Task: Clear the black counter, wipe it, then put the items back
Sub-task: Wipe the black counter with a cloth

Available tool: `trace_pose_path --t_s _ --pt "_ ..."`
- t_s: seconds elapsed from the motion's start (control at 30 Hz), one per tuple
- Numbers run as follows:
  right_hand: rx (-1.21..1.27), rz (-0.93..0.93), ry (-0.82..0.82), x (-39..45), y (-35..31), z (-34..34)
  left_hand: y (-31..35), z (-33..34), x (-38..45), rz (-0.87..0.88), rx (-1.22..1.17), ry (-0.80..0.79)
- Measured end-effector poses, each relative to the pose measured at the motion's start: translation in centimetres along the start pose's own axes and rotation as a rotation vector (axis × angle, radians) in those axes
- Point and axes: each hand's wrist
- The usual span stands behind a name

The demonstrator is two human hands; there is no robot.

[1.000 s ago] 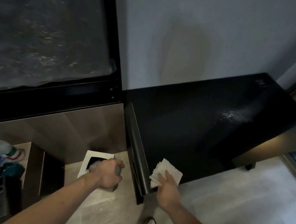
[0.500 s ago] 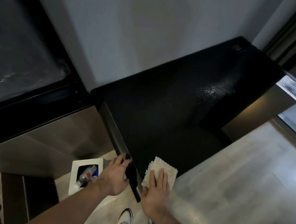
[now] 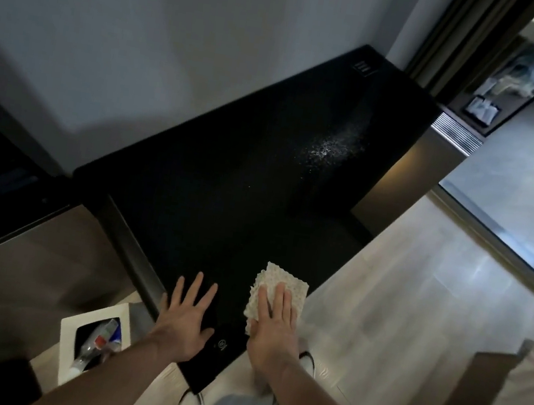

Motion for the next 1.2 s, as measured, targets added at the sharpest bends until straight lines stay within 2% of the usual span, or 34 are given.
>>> trace_pose_path --t_s 0.23,0.57,0.83,0.9,1.1,1.2 --pt "-0.023 -0.046 -0.006 5.6 6.6 -4.1 5.7 -1.9 5.0 -0.111 -0.050 -0.060" --pt "-0.050 -0.104 -0.037 15.2 18.0 -11.4 18.5 -5.6 13.7 -0.266 -0.158 -0.116" --pt "-0.051 -0.139 -0.061 20.4 22.0 -14.6 21.5 -7.8 18.3 -0.315 -0.129 -0.152" --pt "-0.050 -0.144 -0.067 21.5 22.8 -15.1 22.6 -8.5 19.6 -0.300 -0.125 -0.154" --pt "-0.068 -0.092 -0.051 26.6 27.0 -19.8 29.4 -9.9 25.2 -0.090 -0.078 -0.129" --pt "-0.098 -0.043 -0.043 29.9 30.2 -22.3 32.3 -10.3 27.8 -0.092 -0.064 -0.147"
Point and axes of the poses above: each hand's wrist, its own x-axis towards the middle knuckle, its own z-axis out of the palm, y = z × x, and after that the axes turned 9 degrees about y, right-handed
